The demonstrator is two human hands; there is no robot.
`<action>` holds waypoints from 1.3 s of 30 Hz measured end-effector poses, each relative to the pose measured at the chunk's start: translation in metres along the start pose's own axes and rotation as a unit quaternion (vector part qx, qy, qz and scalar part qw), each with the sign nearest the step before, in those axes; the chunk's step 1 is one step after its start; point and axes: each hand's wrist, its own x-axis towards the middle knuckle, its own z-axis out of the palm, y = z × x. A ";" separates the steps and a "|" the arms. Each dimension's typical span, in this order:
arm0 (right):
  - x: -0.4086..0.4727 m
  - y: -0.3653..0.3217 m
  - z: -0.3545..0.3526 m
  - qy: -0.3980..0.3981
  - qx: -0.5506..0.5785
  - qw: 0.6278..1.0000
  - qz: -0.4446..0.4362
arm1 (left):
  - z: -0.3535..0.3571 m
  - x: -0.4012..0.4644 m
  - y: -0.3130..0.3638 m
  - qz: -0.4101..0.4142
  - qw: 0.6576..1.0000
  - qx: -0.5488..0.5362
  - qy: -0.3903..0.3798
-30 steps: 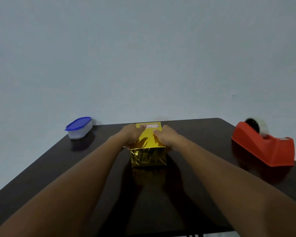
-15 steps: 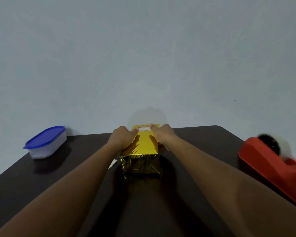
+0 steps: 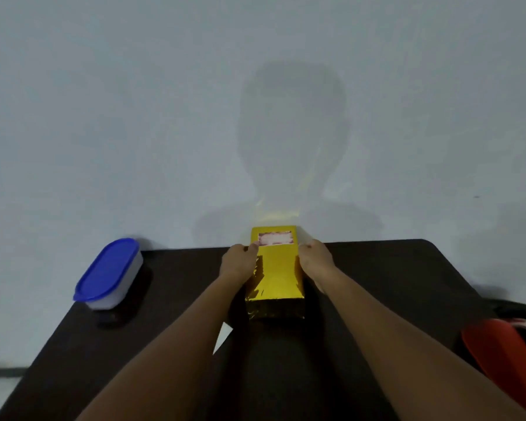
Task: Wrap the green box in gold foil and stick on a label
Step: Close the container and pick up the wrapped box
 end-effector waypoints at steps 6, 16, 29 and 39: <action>-0.053 0.019 -0.012 -0.098 -0.007 0.986 0.138 | -0.011 -0.074 0.003 -0.118 0.986 -0.084 -0.080; -0.085 0.016 -0.005 -0.122 0.033 0.976 0.179 | -0.025 -0.111 -0.001 -0.219 0.958 -0.152 -0.102; -0.066 0.033 0.001 -0.098 0.005 0.985 0.140 | -0.020 -0.095 -0.005 -0.232 0.953 -0.151 -0.124; -0.067 0.032 0.002 -0.091 0.051 0.982 0.158 | -0.018 -0.094 -0.012 -0.203 0.961 -0.152 -0.107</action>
